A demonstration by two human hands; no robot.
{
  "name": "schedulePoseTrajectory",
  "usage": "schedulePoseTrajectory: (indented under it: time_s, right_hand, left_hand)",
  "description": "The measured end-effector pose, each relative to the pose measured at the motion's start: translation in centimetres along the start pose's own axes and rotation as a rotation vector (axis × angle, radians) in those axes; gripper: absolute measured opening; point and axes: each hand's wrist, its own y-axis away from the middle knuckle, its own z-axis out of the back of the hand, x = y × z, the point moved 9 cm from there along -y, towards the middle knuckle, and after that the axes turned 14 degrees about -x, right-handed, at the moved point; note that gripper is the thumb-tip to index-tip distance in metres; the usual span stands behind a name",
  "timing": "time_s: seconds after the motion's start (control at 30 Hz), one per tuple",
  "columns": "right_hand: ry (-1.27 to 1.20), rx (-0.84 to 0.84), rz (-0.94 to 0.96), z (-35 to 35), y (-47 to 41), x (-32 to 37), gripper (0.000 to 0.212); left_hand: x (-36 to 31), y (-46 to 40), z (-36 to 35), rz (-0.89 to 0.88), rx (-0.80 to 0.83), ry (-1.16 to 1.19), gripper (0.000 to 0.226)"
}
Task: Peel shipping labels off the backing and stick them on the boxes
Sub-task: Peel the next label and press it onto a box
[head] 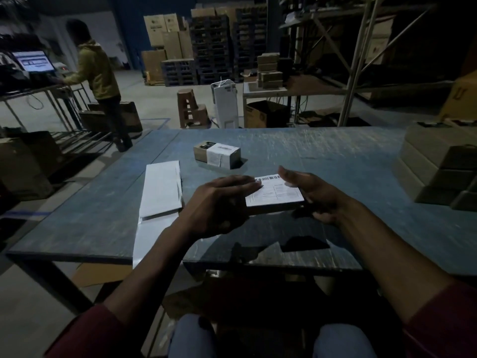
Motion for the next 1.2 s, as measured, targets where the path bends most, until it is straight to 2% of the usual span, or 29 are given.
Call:
schedulePoseTrajectory:
  time_s: [0.1, 0.33, 0.5, 0.6, 0.67, 0.77, 0.9, 1.2]
  right_hand:
    - [0.034, -0.012, 0.031, 0.3, 0.2, 0.5, 0.074]
    - [-0.029, 0.081, 0.072, 0.1, 0.7, 0.4, 0.050]
    - [-0.008, 0.132, 0.045, 0.1, 0.5, -0.3, 0.071]
    - [-0.002, 0.150, 0.025, -0.1, 0.3, -0.6, 0.078]
    - [-0.007, 0.150, 0.012, -0.1, 0.3, -0.7, 0.069]
    - [-0.031, 0.145, -0.009, -0.1, 0.5, -0.8, 0.056]
    - [0.009, 0.140, -0.009, 0.0, 0.4, -1.1, 0.057]
    - [0.029, 0.153, 0.010, 0.3, 0.8, -1.3, 0.051]
  left_hand:
    - [0.1, -0.2, 0.3, 0.016, 0.011, 0.018, 0.075]
    - [0.0, 0.0, 0.1, 0.006, 0.048, 0.037, 0.077]
    - [-0.4, 0.7, -0.1, -0.011, 0.071, 0.008, 0.077]
    - [-0.6, 0.8, -0.8, -0.094, 0.125, -0.158, 0.080]
    - [-0.5, 0.9, -1.4, -0.134, 0.177, -0.249, 0.084]
    - [-0.7, 0.9, -1.5, -0.174, 0.198, -0.255, 0.080]
    - [-1.8, 0.9, -1.2, -0.228, 0.193, -0.214, 0.064]
    - [-3.2, 1.0, -0.7, -0.290, 0.192, -0.161, 0.057]
